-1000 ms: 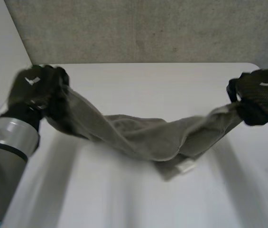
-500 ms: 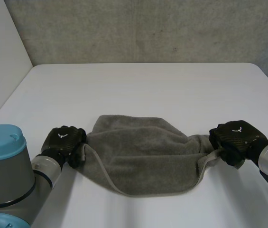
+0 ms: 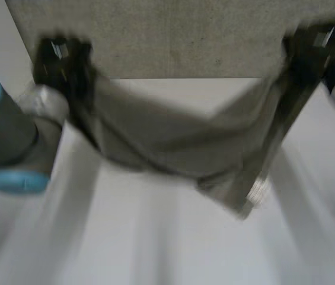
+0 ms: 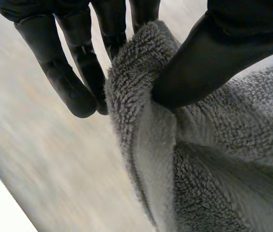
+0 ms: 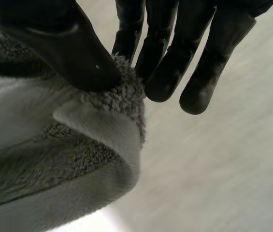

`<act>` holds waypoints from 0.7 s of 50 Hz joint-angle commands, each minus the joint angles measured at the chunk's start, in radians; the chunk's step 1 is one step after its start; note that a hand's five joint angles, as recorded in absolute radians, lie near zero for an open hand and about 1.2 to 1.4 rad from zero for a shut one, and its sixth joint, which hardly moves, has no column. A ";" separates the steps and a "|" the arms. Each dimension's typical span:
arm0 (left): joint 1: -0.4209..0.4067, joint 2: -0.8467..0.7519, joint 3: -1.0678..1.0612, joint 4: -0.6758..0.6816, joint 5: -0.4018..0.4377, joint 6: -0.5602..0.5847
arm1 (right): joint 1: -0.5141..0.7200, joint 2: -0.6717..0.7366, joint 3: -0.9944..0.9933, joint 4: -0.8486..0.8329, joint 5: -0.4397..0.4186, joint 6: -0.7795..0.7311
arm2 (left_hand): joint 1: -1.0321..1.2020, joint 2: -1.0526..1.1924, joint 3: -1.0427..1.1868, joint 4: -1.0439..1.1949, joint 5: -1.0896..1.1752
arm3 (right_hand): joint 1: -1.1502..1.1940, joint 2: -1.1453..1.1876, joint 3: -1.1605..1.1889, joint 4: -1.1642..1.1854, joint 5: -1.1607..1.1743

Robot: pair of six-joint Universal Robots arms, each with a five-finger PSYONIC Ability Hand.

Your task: Fold the towel.

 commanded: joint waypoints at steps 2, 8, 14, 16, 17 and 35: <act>0.033 0.051 0.195 0.109 -0.040 -0.193 | -0.003 -0.100 -0.093 -0.113 0.052 0.124 | -0.045 -0.091 -0.145 -0.118 -0.256 | 0.078 0.092 0.063 0.063 0.063; 0.070 0.111 0.019 0.106 0.018 -0.340 | -0.012 -0.099 -0.037 0.057 -0.078 0.121 | -0.045 -0.091 -0.145 -0.118 -0.256 | 0.078 0.092 0.063 0.063 0.063; 0.106 0.119 -0.286 0.128 0.168 -0.354 | -0.014 -0.102 0.121 0.113 -0.176 0.087 | -0.045 -0.091 -0.145 -0.118 -0.256 | 0.078 0.092 0.063 0.063 0.063; 0.126 0.119 -0.359 0.144 0.214 -0.354 | -0.015 -0.105 0.176 0.114 -0.196 0.063 | -0.045 -0.091 -0.145 -0.118 -0.256 | 0.078 0.092 0.063 0.063 0.063; 0.151 0.119 -0.427 0.165 0.255 -0.354 | -0.015 -0.105 0.177 0.114 -0.197 0.063 | -0.045 -0.091 -0.145 -0.118 -0.256 | 0.078 0.092 0.063 0.063 0.063; 0.335 0.139 -0.762 0.219 0.509 -0.273 | -0.143 -0.090 0.569 0.245 -0.296 -0.272 | -0.045 -0.091 -0.145 -0.118 -0.256 | 0.078 0.092 0.063 0.063 0.063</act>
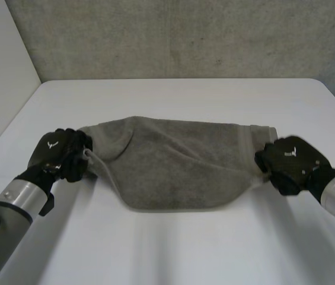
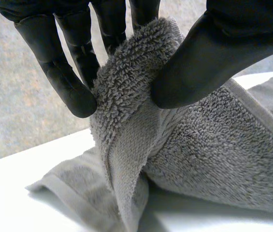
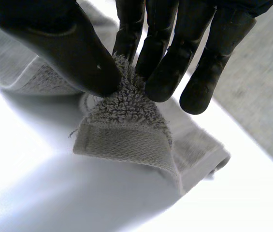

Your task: Fold the towel.

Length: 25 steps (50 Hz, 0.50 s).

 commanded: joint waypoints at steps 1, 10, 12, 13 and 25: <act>0.036 0.005 -0.013 -0.008 0.027 0.082 | -0.020 0.027 0.021 -0.006 -0.005 -0.005 | -0.047 -0.091 -0.148 -0.118 -0.257 | 0.078 0.087 0.063 0.063 0.063; 0.001 -0.039 -0.033 -0.011 0.017 0.233 | -0.016 0.072 0.034 -0.079 -0.003 0.110 | -0.541 -0.585 -0.643 -0.612 -0.751 | 0.078 0.087 0.063 0.063 0.063; -0.015 -0.047 -0.040 -0.009 0.014 0.253 | -0.016 0.072 0.043 -0.097 -0.003 0.129 | -0.664 -0.709 -0.766 -0.736 -0.874 | 0.078 0.087 0.063 0.063 0.063; -0.015 -0.047 -0.041 -0.009 0.014 0.254 | -0.016 0.072 0.043 -0.097 -0.003 0.129 | -0.666 -0.710 -0.767 -0.737 -0.876 | 0.078 0.087 0.063 0.063 0.063; -0.055 -0.036 -0.094 0.009 0.011 0.336 | -0.017 0.073 0.070 -0.100 0.000 0.136 | -0.804 -0.848 -0.905 -0.875 -1.014 | 0.078 0.087 0.063 0.063 0.063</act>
